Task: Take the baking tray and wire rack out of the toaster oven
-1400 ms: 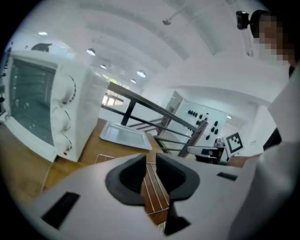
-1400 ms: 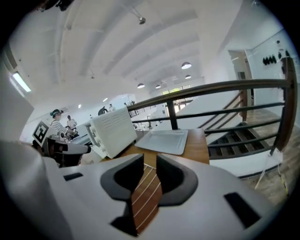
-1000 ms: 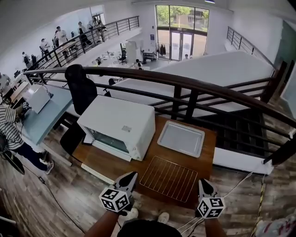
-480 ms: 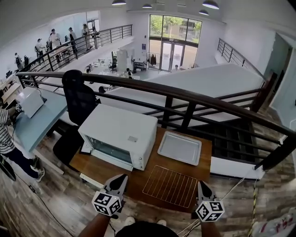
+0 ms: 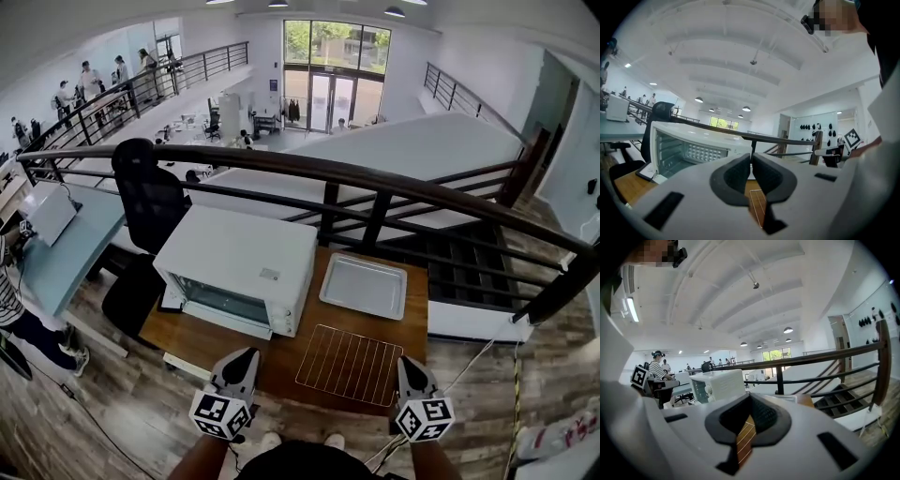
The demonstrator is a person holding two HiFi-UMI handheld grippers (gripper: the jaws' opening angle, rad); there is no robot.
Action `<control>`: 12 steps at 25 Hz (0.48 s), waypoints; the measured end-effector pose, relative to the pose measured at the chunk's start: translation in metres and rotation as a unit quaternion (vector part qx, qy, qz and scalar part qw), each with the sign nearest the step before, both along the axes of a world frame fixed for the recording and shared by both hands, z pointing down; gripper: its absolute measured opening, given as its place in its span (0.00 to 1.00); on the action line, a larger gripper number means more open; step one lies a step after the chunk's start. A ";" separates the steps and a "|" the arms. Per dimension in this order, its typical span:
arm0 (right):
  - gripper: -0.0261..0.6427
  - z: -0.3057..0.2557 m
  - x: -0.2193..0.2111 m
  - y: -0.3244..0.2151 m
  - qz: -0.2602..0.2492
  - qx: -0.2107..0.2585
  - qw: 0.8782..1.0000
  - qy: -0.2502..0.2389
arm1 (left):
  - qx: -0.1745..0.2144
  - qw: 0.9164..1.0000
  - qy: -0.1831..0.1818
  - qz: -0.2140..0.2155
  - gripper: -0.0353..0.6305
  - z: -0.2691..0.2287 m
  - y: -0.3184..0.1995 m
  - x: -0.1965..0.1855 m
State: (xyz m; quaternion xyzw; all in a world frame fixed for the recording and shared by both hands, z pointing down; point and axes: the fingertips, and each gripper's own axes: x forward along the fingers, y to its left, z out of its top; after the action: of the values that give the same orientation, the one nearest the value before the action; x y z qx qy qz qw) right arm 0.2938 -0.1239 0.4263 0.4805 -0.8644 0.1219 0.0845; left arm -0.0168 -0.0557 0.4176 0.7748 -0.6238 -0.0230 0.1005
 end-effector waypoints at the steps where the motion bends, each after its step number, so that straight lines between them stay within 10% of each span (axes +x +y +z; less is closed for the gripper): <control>1: 0.03 -0.002 -0.001 0.000 -0.001 0.005 1.000 -0.001 | 0.003 1.000 -0.003 0.000 0.09 -0.001 0.000 -0.001; 12: 0.03 -0.005 -0.012 0.006 -0.015 0.011 1.000 -0.011 | 0.010 1.000 -0.002 0.008 0.09 -0.006 0.001 0.003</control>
State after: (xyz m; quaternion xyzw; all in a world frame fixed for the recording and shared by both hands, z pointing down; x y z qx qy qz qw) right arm 0.2819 -0.1183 0.4214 0.4671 -0.8736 0.1167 0.0713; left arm -0.0140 -0.0542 0.4118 0.7809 -0.6173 -0.0268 0.0917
